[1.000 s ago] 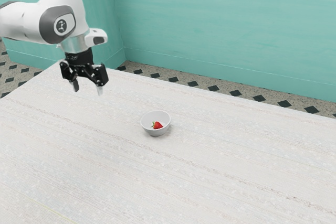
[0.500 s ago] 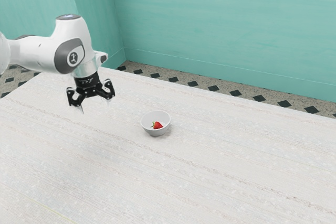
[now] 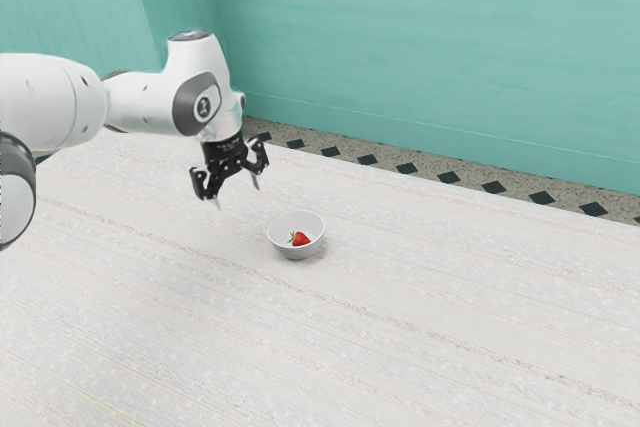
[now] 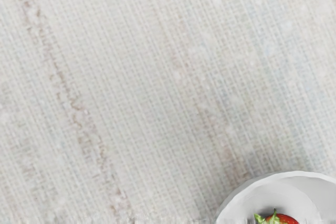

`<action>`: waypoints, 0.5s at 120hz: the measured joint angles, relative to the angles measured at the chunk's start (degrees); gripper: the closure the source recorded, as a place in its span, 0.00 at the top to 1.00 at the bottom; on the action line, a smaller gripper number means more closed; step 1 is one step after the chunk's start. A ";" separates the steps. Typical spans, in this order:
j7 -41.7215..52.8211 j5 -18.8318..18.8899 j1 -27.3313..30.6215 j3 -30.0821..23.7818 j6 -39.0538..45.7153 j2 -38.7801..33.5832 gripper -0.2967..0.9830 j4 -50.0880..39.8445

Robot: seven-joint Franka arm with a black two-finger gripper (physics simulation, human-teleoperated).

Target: Take strawberry from the bowl

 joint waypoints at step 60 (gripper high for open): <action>-17.12 -1.06 -4.56 -0.11 -1.01 8.04 0.67 7.87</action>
